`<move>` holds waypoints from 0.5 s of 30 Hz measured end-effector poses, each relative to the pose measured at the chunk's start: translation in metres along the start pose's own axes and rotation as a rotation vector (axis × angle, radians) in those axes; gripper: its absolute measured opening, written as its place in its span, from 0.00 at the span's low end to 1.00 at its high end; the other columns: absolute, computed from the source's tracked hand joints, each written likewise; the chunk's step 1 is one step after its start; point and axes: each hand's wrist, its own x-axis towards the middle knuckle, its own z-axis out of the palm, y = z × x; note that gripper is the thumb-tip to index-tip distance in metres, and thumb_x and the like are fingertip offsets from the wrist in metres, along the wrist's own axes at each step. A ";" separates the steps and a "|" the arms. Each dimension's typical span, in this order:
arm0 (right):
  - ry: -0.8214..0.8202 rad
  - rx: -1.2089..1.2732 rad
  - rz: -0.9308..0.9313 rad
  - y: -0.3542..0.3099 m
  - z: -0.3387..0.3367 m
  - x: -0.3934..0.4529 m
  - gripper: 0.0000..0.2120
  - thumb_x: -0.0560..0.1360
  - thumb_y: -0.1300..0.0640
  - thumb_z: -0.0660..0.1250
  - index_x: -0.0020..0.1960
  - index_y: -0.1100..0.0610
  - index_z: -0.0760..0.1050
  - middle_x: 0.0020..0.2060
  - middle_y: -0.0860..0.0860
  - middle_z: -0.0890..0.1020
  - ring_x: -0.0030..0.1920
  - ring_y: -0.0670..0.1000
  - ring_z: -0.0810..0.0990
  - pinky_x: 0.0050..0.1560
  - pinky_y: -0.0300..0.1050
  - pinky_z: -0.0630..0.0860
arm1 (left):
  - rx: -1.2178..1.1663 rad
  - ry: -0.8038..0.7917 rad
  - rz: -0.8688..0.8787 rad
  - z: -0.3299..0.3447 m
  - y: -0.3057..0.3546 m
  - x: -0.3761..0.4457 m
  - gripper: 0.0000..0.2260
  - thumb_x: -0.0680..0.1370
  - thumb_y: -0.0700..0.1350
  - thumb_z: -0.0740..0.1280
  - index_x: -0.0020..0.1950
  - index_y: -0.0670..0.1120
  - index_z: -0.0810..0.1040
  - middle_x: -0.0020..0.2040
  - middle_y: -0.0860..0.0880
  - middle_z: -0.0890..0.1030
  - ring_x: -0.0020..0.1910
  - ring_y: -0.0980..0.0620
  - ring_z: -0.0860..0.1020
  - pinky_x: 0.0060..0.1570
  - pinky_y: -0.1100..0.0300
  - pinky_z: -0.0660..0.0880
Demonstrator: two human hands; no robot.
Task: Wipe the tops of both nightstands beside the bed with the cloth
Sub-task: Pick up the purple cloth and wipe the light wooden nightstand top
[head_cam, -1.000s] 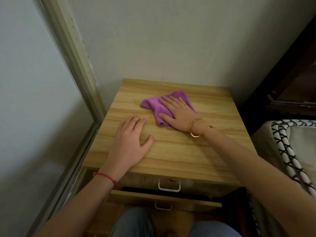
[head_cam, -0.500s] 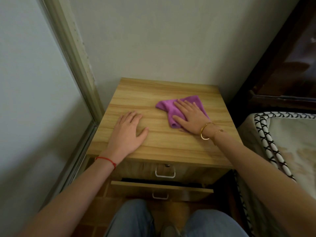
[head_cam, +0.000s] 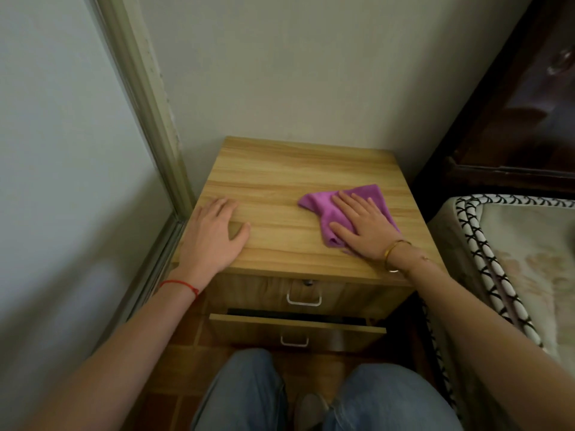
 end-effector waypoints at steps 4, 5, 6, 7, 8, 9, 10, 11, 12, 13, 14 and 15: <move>0.015 -0.008 -0.104 -0.038 0.008 -0.016 0.32 0.78 0.34 0.47 0.77 0.46 0.47 0.77 0.46 0.51 0.76 0.48 0.48 0.74 0.47 0.41 | 0.006 0.007 -0.017 0.001 0.002 0.000 0.27 0.80 0.60 0.57 0.75 0.47 0.66 0.75 0.47 0.65 0.75 0.48 0.61 0.76 0.51 0.53; 0.020 0.004 -0.170 -0.053 0.010 -0.025 0.32 0.77 0.34 0.46 0.77 0.46 0.47 0.77 0.45 0.51 0.76 0.47 0.47 0.75 0.48 0.41 | 0.009 0.012 -0.018 0.002 0.001 0.001 0.27 0.80 0.59 0.58 0.74 0.47 0.67 0.75 0.46 0.66 0.74 0.48 0.62 0.75 0.51 0.54; 0.015 0.014 -0.219 -0.062 0.011 -0.032 0.32 0.77 0.34 0.46 0.77 0.46 0.46 0.77 0.45 0.51 0.76 0.46 0.47 0.75 0.49 0.41 | 0.008 0.013 -0.019 0.002 0.001 0.001 0.27 0.79 0.59 0.58 0.74 0.46 0.67 0.75 0.46 0.66 0.74 0.47 0.62 0.75 0.51 0.54; 0.009 0.019 -0.246 -0.064 0.011 -0.036 0.32 0.77 0.34 0.45 0.77 0.45 0.46 0.76 0.44 0.51 0.76 0.46 0.47 0.76 0.49 0.42 | 0.005 0.008 -0.021 0.002 0.001 0.001 0.27 0.79 0.59 0.58 0.74 0.46 0.67 0.75 0.46 0.66 0.74 0.47 0.62 0.75 0.50 0.54; 0.004 0.026 -0.245 -0.060 0.010 -0.035 0.32 0.77 0.34 0.46 0.77 0.45 0.46 0.76 0.44 0.51 0.76 0.46 0.47 0.76 0.49 0.42 | 0.005 0.000 -0.020 0.003 0.001 0.001 0.27 0.79 0.59 0.57 0.74 0.46 0.67 0.75 0.46 0.66 0.75 0.48 0.61 0.75 0.50 0.54; 0.002 0.031 -0.217 -0.050 0.009 -0.030 0.32 0.77 0.34 0.46 0.77 0.45 0.47 0.77 0.45 0.51 0.76 0.46 0.48 0.75 0.48 0.41 | 0.008 -0.008 -0.020 0.003 0.001 0.001 0.27 0.80 0.59 0.57 0.75 0.47 0.66 0.75 0.46 0.65 0.75 0.48 0.61 0.76 0.50 0.53; -0.002 0.032 -0.162 -0.038 0.008 -0.024 0.32 0.77 0.34 0.47 0.77 0.45 0.47 0.77 0.45 0.51 0.76 0.47 0.48 0.75 0.47 0.41 | 0.010 -0.012 -0.021 0.003 0.001 0.001 0.27 0.80 0.60 0.56 0.75 0.47 0.65 0.76 0.47 0.65 0.76 0.48 0.60 0.76 0.50 0.52; -0.003 0.026 -0.093 -0.026 0.006 -0.016 0.32 0.78 0.34 0.47 0.77 0.45 0.47 0.77 0.45 0.51 0.76 0.48 0.48 0.74 0.46 0.40 | 0.008 -0.014 -0.022 0.003 0.001 0.001 0.27 0.80 0.60 0.56 0.75 0.47 0.65 0.76 0.47 0.64 0.76 0.48 0.59 0.76 0.50 0.51; -0.004 0.017 -0.027 -0.017 0.004 -0.009 0.32 0.78 0.34 0.47 0.77 0.46 0.47 0.77 0.46 0.51 0.76 0.48 0.49 0.74 0.46 0.40 | 0.005 -0.012 -0.022 0.003 0.001 0.000 0.28 0.80 0.60 0.55 0.76 0.47 0.65 0.76 0.47 0.64 0.76 0.48 0.59 0.76 0.50 0.51; -0.002 0.007 0.014 -0.014 0.004 -0.004 0.32 0.78 0.35 0.48 0.77 0.46 0.47 0.77 0.46 0.51 0.76 0.49 0.49 0.73 0.47 0.40 | 0.002 -0.007 -0.026 0.003 0.001 0.000 0.28 0.80 0.60 0.56 0.76 0.47 0.65 0.76 0.47 0.64 0.76 0.48 0.59 0.76 0.50 0.51; 0.003 -0.003 0.020 -0.018 0.005 0.000 0.32 0.78 0.35 0.47 0.77 0.47 0.47 0.77 0.47 0.51 0.77 0.50 0.49 0.74 0.47 0.40 | 0.000 -0.004 -0.031 0.003 0.001 0.001 0.28 0.80 0.60 0.56 0.76 0.47 0.65 0.76 0.47 0.64 0.76 0.49 0.59 0.76 0.50 0.51; 0.008 -0.008 -0.006 -0.029 0.007 0.001 0.32 0.78 0.35 0.47 0.77 0.48 0.47 0.77 0.47 0.51 0.77 0.50 0.48 0.74 0.47 0.40 | -0.002 -0.005 -0.034 0.003 0.001 0.001 0.28 0.79 0.60 0.56 0.75 0.47 0.65 0.76 0.47 0.64 0.76 0.49 0.59 0.76 0.50 0.51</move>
